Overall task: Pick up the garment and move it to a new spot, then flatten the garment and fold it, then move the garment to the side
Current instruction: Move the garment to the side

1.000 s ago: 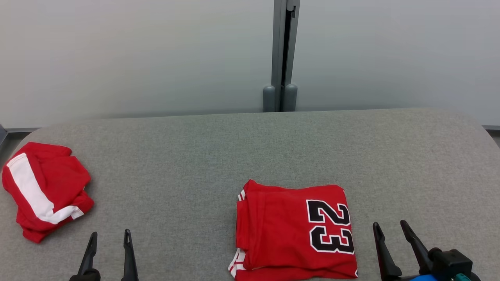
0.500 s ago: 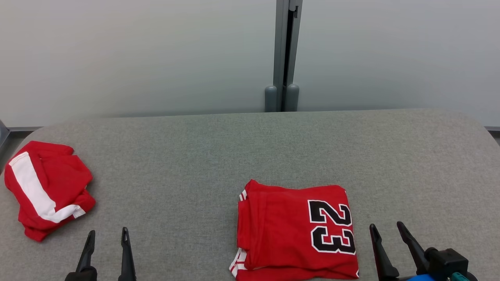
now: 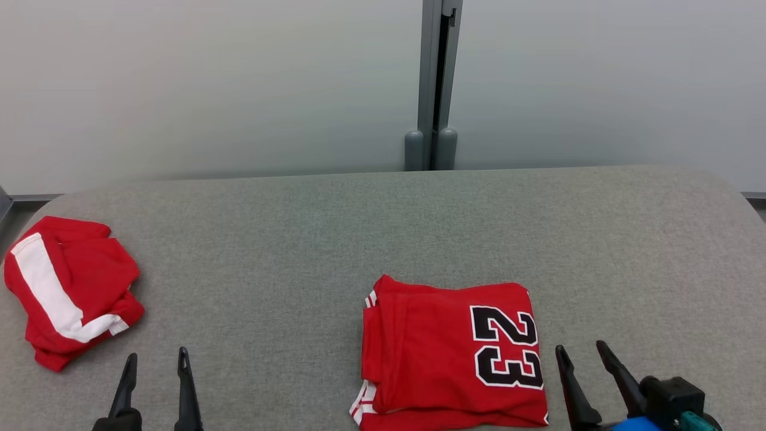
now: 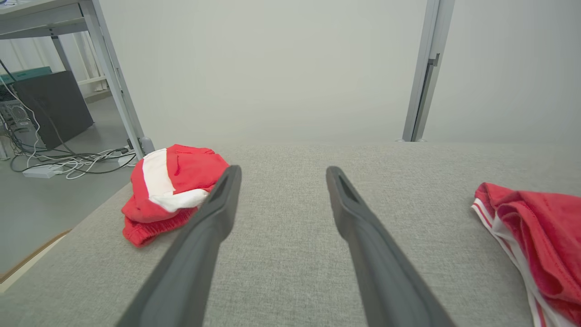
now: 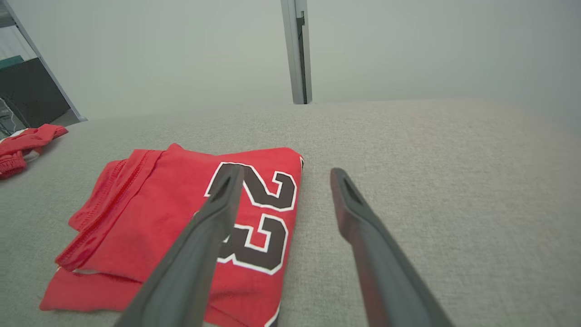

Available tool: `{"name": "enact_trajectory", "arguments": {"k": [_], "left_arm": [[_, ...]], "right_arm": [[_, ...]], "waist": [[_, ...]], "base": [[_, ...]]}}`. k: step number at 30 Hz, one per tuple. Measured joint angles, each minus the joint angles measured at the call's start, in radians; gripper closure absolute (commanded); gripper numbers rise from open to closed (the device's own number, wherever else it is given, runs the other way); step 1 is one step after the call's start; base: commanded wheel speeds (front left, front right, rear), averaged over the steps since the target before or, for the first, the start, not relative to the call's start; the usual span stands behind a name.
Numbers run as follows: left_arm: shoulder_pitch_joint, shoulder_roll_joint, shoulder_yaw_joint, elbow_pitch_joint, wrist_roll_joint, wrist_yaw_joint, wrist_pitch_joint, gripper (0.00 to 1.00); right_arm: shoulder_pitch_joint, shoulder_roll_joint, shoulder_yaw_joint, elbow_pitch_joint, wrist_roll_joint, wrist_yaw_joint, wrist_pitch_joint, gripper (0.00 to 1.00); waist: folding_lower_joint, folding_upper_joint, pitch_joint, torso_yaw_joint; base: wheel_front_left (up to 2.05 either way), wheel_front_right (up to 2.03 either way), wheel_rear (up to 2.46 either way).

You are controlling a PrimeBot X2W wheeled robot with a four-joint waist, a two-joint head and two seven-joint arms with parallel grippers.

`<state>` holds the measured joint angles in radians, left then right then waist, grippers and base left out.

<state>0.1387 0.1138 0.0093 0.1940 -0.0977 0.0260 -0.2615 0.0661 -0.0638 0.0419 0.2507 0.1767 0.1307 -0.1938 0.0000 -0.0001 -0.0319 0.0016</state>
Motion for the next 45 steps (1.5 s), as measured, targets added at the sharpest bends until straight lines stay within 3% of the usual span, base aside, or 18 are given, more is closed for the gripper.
{"name": "enact_trajectory", "arguments": {"k": [6, 14, 23, 31, 32, 33, 34, 39, 45], "left_arm": [[-0.004, 0.001, 0.004, -0.006, -0.007, 0.008, 0.000, 0.00], [-0.028, 0.004, -0.007, -0.012, -0.007, 0.013, 0.000, 0.00], [-0.070, 0.005, -0.015, -0.008, -0.010, 0.024, 0.000, 0.00], [-0.085, 0.007, -0.023, 0.002, -0.016, 0.027, 0.022, 0.00], [-0.086, 0.008, -0.023, 0.002, -0.016, 0.028, 0.022, 0.00], [-0.087, 0.008, -0.024, 0.001, -0.016, 0.030, 0.022, 0.00], [-0.088, 0.007, -0.025, 0.000, -0.016, 0.031, 0.023, 0.00], [-0.103, 0.006, -0.031, -0.002, -0.018, 0.040, 0.022, 0.00], [-0.165, 0.004, -0.051, -0.022, -0.008, 0.050, 0.012, 0.00]], "right_arm": [[-0.145, -0.043, 0.049, 0.044, 0.023, 0.000, 0.028, 0.00], [-0.321, -0.064, 0.140, 0.212, 0.045, 0.000, 0.171, 0.00], [-0.373, -0.071, 0.160, 0.386, 0.084, 0.000, 0.242, 0.00], [-0.382, -0.060, 0.195, 0.452, 0.137, 0.000, 0.269, 0.00], [-0.382, -0.057, 0.199, 0.452, 0.155, 0.000, 0.271, 0.25], [-0.383, -0.056, 0.204, 0.452, 0.168, 0.000, 0.271, 0.58], [-0.385, -0.056, 0.210, 0.453, 0.176, 0.000, 0.271, 1.00], [-0.426, -0.081, 0.222, 0.437, 0.182, 0.000, 0.202, 1.00], [-0.552, -0.161, 0.274, 0.404, 0.165, 0.000, 0.170, 1.00]], "waist": [[0.0000, 0.0000, 0.013, -0.008], [0.0000, 0.0000, 0.045, 0.000], [0.0001, 0.0001, 0.106, 0.016], [0.0001, 0.0001, 0.134, 0.020], [0.0000, 0.0001, 0.136, 0.020], [0.0000, 0.0001, 0.137, 0.020], [0.0000, 0.0001, 0.138, 0.020], [0.0000, 0.0001, 0.154, 0.020], [0.0001, 0.0001, 0.205, 0.014]], "base": [[0.00, 0.00, 0.00], [0.00, 0.00, 0.00], [0.00, 0.00, 0.00], [0.00, 0.00, 0.00], [0.00, 0.00, 0.00], [0.00, 0.00, 0.00], [0.00, 0.00, 0.00], [0.00, 0.00, 0.00], [0.00, 0.00, 0.00]]}}
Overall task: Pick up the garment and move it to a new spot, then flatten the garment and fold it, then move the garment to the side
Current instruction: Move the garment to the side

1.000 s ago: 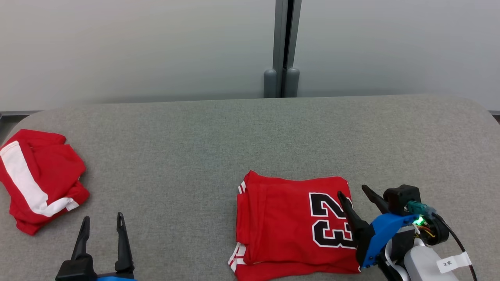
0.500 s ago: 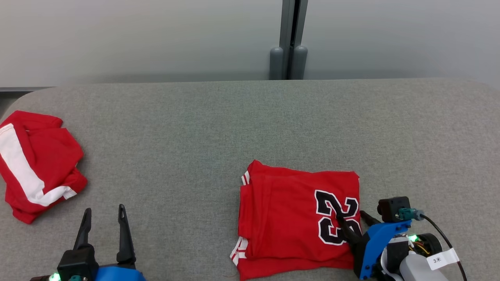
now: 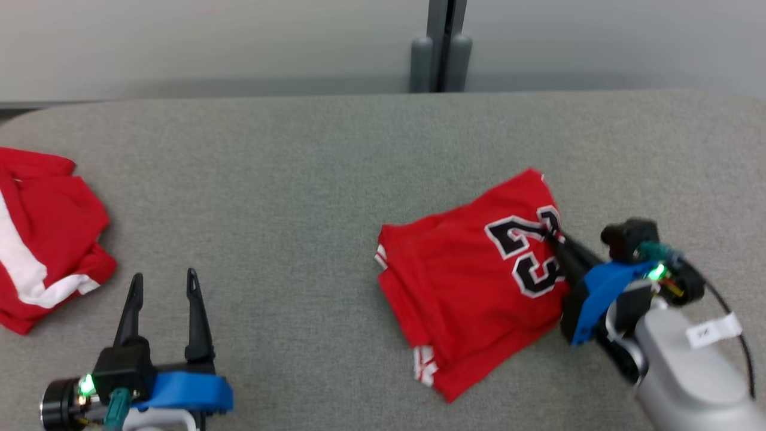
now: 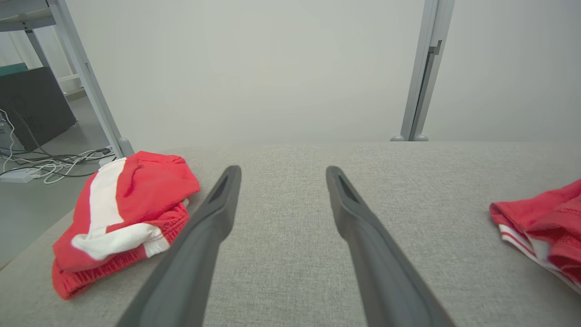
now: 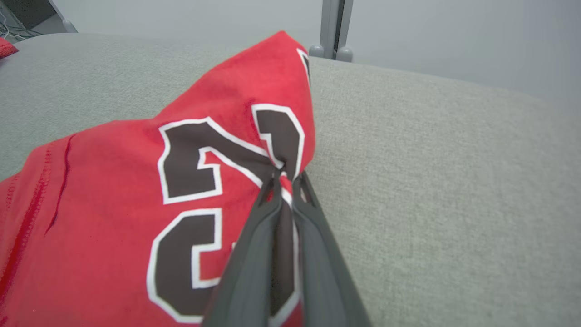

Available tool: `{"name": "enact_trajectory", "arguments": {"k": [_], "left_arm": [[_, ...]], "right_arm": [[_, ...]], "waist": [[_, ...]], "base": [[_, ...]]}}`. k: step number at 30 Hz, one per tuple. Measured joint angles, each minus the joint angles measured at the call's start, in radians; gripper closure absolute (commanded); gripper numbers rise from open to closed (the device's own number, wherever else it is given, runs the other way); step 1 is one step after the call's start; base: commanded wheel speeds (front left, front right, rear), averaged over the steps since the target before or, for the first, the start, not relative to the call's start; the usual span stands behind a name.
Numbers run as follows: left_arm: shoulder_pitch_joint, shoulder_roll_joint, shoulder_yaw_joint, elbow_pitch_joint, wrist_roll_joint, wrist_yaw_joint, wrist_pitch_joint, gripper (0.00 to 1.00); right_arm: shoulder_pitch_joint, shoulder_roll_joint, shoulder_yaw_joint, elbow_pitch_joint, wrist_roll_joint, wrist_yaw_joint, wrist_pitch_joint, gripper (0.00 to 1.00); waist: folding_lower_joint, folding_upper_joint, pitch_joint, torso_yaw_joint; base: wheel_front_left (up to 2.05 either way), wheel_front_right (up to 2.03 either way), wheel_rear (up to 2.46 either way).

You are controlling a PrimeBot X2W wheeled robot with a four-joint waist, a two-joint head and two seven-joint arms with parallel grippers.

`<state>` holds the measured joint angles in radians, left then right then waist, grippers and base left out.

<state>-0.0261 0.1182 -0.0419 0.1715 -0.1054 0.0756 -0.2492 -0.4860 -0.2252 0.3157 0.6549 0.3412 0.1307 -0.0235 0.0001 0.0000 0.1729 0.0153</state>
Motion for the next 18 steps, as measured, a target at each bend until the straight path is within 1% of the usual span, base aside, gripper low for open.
{"name": "enact_trajectory", "arguments": {"k": [5, 9, 12, 18], "left_arm": [[-0.065, 0.000, -0.004, -0.030, 0.007, 0.002, -0.009, 0.00], [-0.097, 0.007, -0.005, -0.057, 0.021, 0.012, -0.011, 0.00], [-0.127, 0.027, -0.005, -0.085, 0.040, 0.016, -0.011, 0.00], [-0.158, 0.073, 0.004, -0.179, 0.074, 0.033, 0.004, 0.00]], "right_arm": [[-0.142, -0.088, 0.049, -0.016, 0.017, 0.000, 0.006, 1.00], [-0.249, -0.156, 0.073, -0.019, 0.068, 0.000, 0.009, 1.00], [-0.326, -0.215, 0.079, -0.012, 0.092, 0.000, 0.000, 1.00], [-0.445, -0.312, 0.080, 0.007, 0.149, 0.000, -0.023, 1.00]], "waist": [[0.0000, 0.0001, 0.084, -0.027], [0.0001, 0.0002, 0.163, -0.072], [0.0003, 0.0002, 0.218, -0.110], [0.0002, 0.0003, 0.328, -0.201]], "base": [[0.00, 0.00, 0.00], [0.00, 0.00, 0.00], [0.00, 0.00, 0.00], [0.00, 0.00, 0.00]]}}
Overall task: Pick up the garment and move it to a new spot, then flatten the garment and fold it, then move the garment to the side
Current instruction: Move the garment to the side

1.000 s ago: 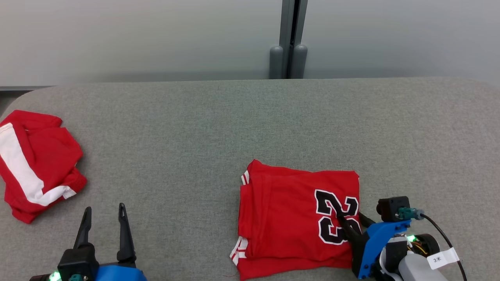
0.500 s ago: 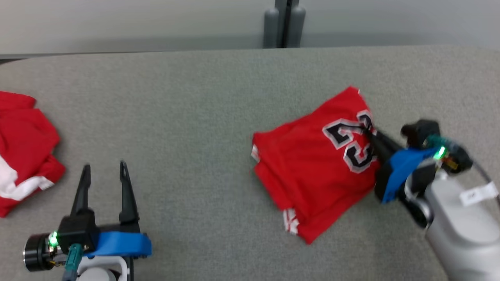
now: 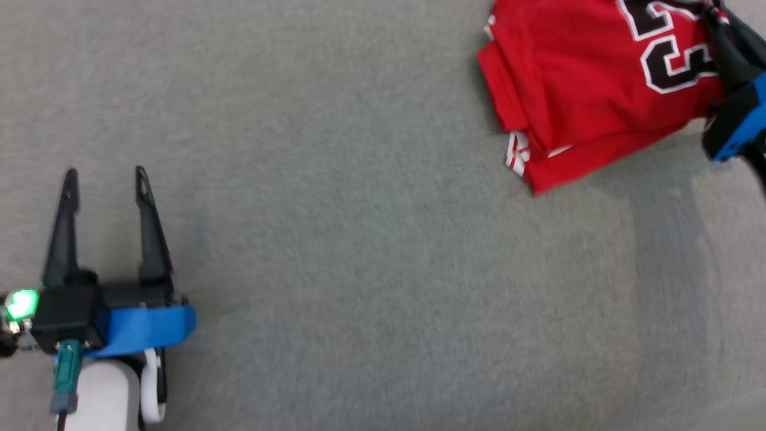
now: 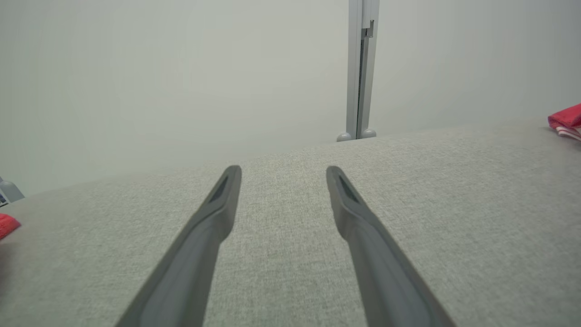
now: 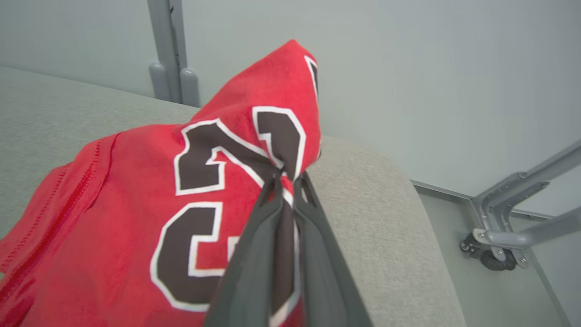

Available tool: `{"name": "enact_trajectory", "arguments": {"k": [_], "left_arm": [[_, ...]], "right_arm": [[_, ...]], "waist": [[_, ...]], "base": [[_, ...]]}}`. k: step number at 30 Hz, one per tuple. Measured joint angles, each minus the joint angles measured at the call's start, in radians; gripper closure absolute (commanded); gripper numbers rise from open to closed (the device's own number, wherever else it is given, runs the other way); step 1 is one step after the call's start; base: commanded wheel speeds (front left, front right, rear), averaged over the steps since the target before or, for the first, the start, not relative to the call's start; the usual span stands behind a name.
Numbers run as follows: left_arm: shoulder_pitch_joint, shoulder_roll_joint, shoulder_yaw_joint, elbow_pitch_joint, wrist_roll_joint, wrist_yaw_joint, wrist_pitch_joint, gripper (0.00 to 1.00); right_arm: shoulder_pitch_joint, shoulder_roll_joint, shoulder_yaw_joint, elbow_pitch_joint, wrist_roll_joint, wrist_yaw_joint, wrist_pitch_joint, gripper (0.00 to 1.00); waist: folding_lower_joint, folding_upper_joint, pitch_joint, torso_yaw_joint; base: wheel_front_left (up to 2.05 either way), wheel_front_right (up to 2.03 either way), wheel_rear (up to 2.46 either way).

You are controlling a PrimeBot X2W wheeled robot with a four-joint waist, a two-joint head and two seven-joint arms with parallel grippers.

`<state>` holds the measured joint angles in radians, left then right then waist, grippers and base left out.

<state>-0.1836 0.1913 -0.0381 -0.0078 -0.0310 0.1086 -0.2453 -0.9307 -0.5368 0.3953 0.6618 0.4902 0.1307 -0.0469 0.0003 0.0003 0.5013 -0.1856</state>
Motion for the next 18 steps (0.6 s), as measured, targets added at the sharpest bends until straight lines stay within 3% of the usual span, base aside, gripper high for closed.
{"name": "enact_trajectory", "arguments": {"k": [8, 18], "left_arm": [[-0.008, 0.059, 0.020, -0.178, 0.051, 0.016, 0.082, 0.00], [-0.019, 0.079, 0.017, -0.255, 0.062, 0.022, 0.122, 0.00]], "right_arm": [[-0.116, -0.085, 0.001, 0.065, 0.064, 0.000, -0.035, 1.00], [-0.270, -0.085, 0.035, 0.262, 0.097, 0.000, -0.080, 1.00]], "waist": [[-0.0001, 0.0001, 0.116, -0.084], [-0.0002, 0.0001, 0.165, -0.074]], "base": [[0.00, 0.00, 0.00], [0.00, 0.00, 0.00]]}}
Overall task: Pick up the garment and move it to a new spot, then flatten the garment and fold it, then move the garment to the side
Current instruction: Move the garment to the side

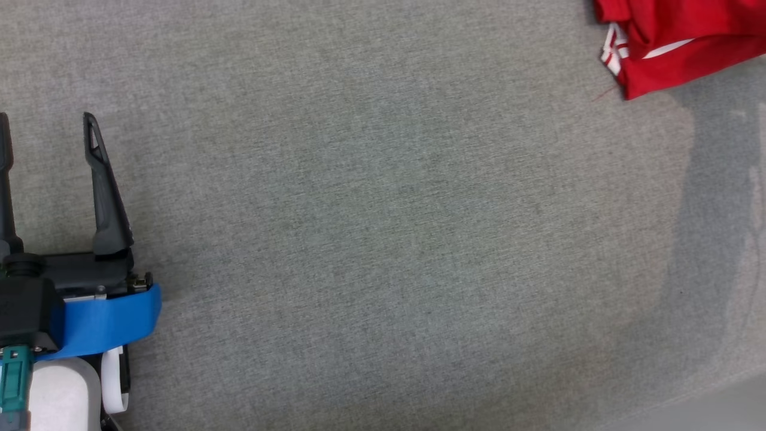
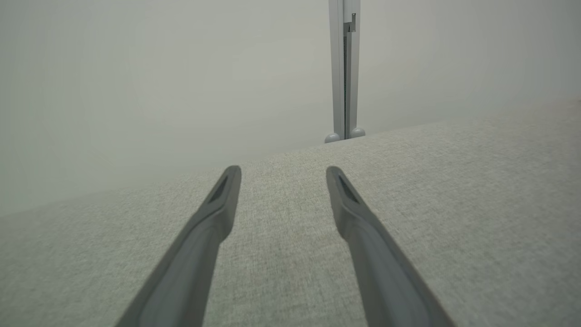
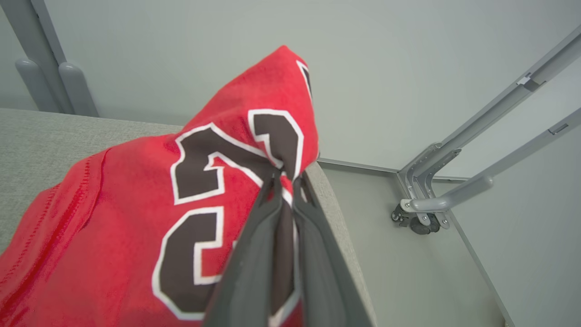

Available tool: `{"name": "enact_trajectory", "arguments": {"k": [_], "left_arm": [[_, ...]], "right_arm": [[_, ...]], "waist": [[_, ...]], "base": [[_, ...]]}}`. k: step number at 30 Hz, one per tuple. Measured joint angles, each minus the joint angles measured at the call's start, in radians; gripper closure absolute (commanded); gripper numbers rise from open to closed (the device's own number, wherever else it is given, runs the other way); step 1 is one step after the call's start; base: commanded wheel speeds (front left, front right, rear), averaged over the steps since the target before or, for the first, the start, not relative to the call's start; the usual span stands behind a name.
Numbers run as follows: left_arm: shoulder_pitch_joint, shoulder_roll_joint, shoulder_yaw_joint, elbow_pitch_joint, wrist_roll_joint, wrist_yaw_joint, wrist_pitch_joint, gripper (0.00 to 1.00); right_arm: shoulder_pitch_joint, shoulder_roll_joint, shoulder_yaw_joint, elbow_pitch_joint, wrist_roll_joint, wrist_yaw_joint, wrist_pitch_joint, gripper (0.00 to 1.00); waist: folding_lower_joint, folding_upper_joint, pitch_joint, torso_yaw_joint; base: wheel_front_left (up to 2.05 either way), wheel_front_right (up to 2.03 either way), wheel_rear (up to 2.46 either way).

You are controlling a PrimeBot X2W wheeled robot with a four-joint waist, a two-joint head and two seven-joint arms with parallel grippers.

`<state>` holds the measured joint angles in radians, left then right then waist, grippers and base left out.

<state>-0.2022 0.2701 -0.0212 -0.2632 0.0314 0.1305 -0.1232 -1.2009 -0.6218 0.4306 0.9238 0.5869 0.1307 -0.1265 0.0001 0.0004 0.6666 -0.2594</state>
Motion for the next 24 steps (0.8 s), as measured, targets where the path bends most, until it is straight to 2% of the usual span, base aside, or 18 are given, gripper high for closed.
{"name": "enact_trajectory", "arguments": {"k": [1, 2, 3, 4, 11, 15, 18, 24], "left_arm": [[0.000, 0.001, 0.000, -0.002, 0.000, 0.002, 0.000, 0.00], [-0.001, 0.001, 0.001, -0.002, 0.000, 0.004, 0.000, 0.00], [-0.001, 0.001, -0.001, -0.002, 0.000, 0.004, 0.000, 0.00], [-0.002, 0.000, -0.003, -0.002, 0.000, 0.005, -0.001, 0.00], [-0.002, -0.017, -0.015, 0.032, -0.014, 0.015, -0.022, 0.00], [0.018, -0.026, -0.017, 0.074, -0.030, 0.019, -0.047, 0.00], [0.038, -0.032, -0.016, 0.106, -0.047, 0.020, -0.064, 0.00], [0.096, -0.049, -0.011, 0.165, -0.079, 0.025, -0.091, 0.00]], "right_arm": [[-0.015, 0.002, 0.004, 0.026, -0.004, 0.000, -0.004, 1.00], [-0.027, 0.005, 0.006, 0.052, -0.005, 0.000, -0.009, 0.76], [-0.035, 0.006, 0.010, 0.075, -0.013, 0.000, -0.022, 0.25], [-0.044, 0.006, 0.018, 0.096, -0.029, 0.000, -0.043, 0.00], [-0.070, 0.021, 0.024, 0.212, -0.059, 0.000, -0.117, 0.00], [-0.062, 0.042, 0.019, 0.222, -0.077, 0.000, -0.132, 0.00], [-0.031, 0.055, 0.003, 0.162, -0.100, 0.000, -0.134, 0.00], [0.108, 0.117, -0.086, -0.036, -0.163, 0.000, -0.136, 0.00]], "waist": [[0.0000, 0.0000, 0.004, 0.004], [0.0001, -0.0001, 0.006, 0.008], [0.0000, -0.0001, 0.007, 0.013], [0.0001, -0.0001, 0.007, 0.018], [0.0000, -0.0001, -0.027, 0.046], [-0.0002, -0.0005, -0.080, 0.068], [-0.0002, -0.0004, -0.129, 0.085], [-0.0004, -0.0005, -0.237, 0.112]], "base": [[0.00, 0.00, 0.00], [0.00, 0.00, 0.00], [0.00, 0.00, 0.00], [0.00, 0.00, 0.00], [0.00, 0.00, 0.00], [0.00, 0.00, 0.00], [0.00, 0.00, 0.00], [0.00, 0.00, 0.00]]}}
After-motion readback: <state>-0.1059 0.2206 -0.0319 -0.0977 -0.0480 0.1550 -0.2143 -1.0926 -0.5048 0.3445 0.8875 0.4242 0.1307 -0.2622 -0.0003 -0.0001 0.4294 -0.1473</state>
